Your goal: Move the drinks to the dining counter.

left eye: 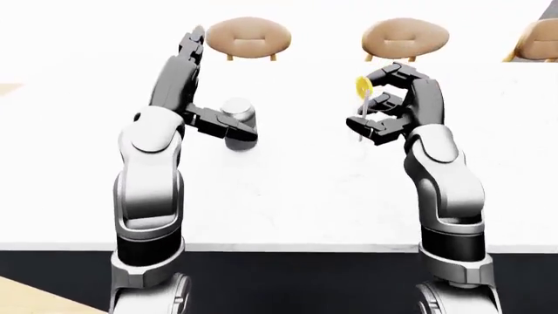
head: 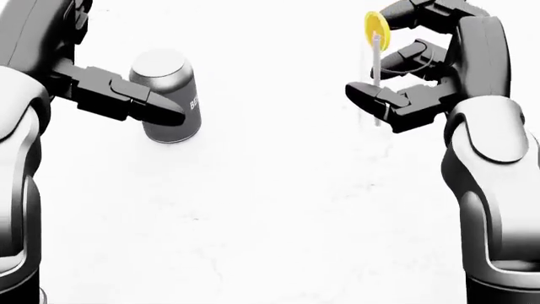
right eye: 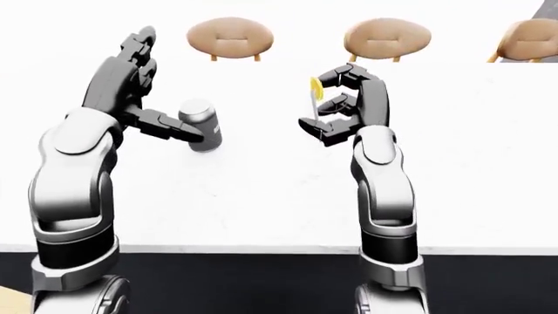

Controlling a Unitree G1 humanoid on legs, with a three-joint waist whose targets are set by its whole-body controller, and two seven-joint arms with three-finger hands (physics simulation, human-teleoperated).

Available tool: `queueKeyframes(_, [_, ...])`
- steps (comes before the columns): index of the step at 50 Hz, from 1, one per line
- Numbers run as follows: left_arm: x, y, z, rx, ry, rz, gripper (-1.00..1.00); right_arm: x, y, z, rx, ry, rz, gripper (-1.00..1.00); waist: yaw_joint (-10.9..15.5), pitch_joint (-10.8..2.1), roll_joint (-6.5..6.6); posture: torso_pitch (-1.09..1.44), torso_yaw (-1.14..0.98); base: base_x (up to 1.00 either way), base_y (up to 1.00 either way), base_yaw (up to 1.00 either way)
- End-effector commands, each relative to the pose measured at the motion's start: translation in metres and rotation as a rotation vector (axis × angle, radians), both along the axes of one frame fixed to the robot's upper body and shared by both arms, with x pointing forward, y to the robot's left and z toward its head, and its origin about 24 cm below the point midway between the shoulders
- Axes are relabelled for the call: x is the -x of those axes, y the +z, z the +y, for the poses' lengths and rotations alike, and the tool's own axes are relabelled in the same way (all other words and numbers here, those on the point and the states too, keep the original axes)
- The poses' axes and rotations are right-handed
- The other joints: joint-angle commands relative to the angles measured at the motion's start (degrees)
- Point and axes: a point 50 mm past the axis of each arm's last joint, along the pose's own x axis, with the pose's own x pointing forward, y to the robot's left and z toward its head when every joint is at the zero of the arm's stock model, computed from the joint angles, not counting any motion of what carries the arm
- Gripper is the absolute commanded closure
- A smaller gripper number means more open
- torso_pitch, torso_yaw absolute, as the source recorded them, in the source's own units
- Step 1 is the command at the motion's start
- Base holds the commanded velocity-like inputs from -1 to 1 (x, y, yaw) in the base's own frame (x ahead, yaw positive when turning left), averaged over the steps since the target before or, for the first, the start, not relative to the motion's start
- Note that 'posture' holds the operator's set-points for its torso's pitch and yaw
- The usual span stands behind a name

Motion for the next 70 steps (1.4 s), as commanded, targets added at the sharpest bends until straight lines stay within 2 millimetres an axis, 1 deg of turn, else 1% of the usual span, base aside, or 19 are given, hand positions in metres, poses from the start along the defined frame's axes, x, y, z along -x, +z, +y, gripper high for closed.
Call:
queueKeyframes(1, [0.006, 0.02, -0.003, -0.015, -0.008, -0.099, -1.0, 0.004, 0.023, 0.0, 0.009, -0.011, -0.112, 1.0, 0.0, -1.74, -0.04, 0.0, 0.0, 0.0, 0.0, 0.0])
queueKeyframes(6, [0.01, 0.023, -0.004, -0.012, -0.016, -0.111, -1.0, -0.002, 0.012, -0.007, 0.012, -0.056, -0.084, 1.0, 0.0, -1.69, -0.11, 0.0, 0.0, 0.0, 0.0, 0.0])
queueKeyframes(8, [0.011, 0.025, -0.004, -0.011, -0.015, -0.115, -1.0, -0.002, 0.011, -0.007, 0.011, -0.06, -0.082, 1.0, 0.0, -1.68, -0.14, 0.0, 0.0, 0.0, 0.0, 0.0])
queueKeyframes(12, [0.01, 0.026, -0.005, -0.015, -0.019, -0.119, -1.0, -0.007, 0.001, -0.007, 0.017, -0.077, -0.056, 1.0, 0.0, -1.61, -0.12, 0.0, 0.0, 0.0, 0.0, 0.0])
queueKeyframes(25, [0.011, 0.026, -0.007, -0.014, -0.031, -0.126, -1.0, -0.009, -0.015, -0.01, 0.029, -0.093, -0.041, 0.98, 0.0, -1.83, -0.22, 0.0, 0.0, 0.0, 0.0, 0.0])
queueKeyframes(26, [0.011, 0.027, -0.007, -0.014, -0.031, -0.127, -1.0, -0.01, -0.016, -0.011, 0.027, -0.095, -0.04, 0.87, 0.0, -1.86, -0.25, 0.0, 0.0, 0.0, 0.0, 0.0])
queueKeyframes(31, [0.011, 0.025, -0.008, -0.016, -0.034, -0.126, -1.0, -0.008, -0.015, -0.012, 0.027, -0.095, -0.04, 0.72, 0.1, -1.93, -0.38, 0.0, 0.0, 0.0, 0.0, 0.0])
queueKeyframes(32, [0.013, 0.027, -0.008, -0.023, -0.035, -0.127, -1.0, -0.008, -0.014, -0.012, 0.03, -0.093, -0.043, 0.52, 0.1, -1.96, -0.4, 0.0, 0.0, 0.0, 0.0, 0.0])
queueKeyframes(34, [0.013, 0.027, -0.008, -0.025, -0.037, -0.127, -1.0, -0.008, -0.014, -0.011, 0.028, -0.089, -0.047, 0.51, 0.1, -1.98, -0.4, 0.0, 0.0, 0.0, 0.0, 0.0])
queueKeyframes(37, [0.013, 0.027, -0.008, -0.025, -0.036, -0.128, -1.0, -0.008, -0.015, -0.012, 0.027, -0.087, -0.048, 0.29, 0.1, -1.93, -0.46, 0.0, 0.0, 0.0, 0.0, 0.0])
queueKeyframes(42, [0.012, 0.026, -0.008, -0.025, -0.036, -0.127, -1.0, -0.008, -0.015, -0.012, 0.029, -0.081, -0.05, 0.18, 0.1, -1.99, -0.49, 0.0, 0.0, 0.0, 0.0, 0.0])
queueKeyframes(47, [0.012, 0.025, -0.008, -0.027, -0.038, -0.124, -1.0, -0.008, -0.016, -0.01, 0.03, -0.07, -0.053, -0.09, 0.1, -2.07, -0.49, 0.0, 0.0, 0.0, 0.0, 0.0])
queueKeyframes(49, [0.012, 0.025, -0.008, -0.028, -0.039, -0.125, -1.0, -0.008, -0.014, -0.011, 0.029, -0.07, -0.054, -0.12, 0.1, -2.13, -0.52, 0.0, 0.0, 0.0, 0.0, 0.0])
queueKeyframes(53, [0.012, 0.024, -0.008, -0.029, -0.04, -0.125, -1.0, -0.007, -0.014, -0.011, 0.028, -0.068, -0.056, -0.25, 0.3, -2.16, -0.59, 0.0, 0.0, 0.0, 0.0, 0.0])
queueKeyframes(55, [0.012, 0.025, -0.008, -0.03, -0.04, -0.125, -1.0, -0.007, -0.015, -0.011, 0.027, -0.066, -0.054, -0.47, 0.3, -2.21, -0.6, 0.0, 0.0, 0.0, 0.0, 0.0])
queueKeyframes(65, [0.013, 0.024, -0.009, -0.033, -0.042, -0.124, -1.0, -0.006, -0.012, -0.011, 0.024, -0.062, -0.058, -0.49, 0.3, -2.34, -0.53, 0.0, 0.0, 0.0, 0.0, 0.0])
queueKeyframes(68, [0.013, 0.025, -0.008, -0.034, -0.042, -0.124, -1.0, -0.005, -0.01, -0.011, 0.023, -0.062, -0.063, -0.45, 0.3, -2.36, -0.5, 0.0, 0.0, 0.0, 0.0, 0.0])
queueKeyframes(70, [0.013, 0.023, -0.008, -0.034, -0.042, -0.123, -1.0, -0.005, -0.01, -0.011, 0.023, -0.062, -0.064, -0.46, 0.3, -2.35, -0.5, 0.0, 0.0, 0.0, 0.0, 0.0])
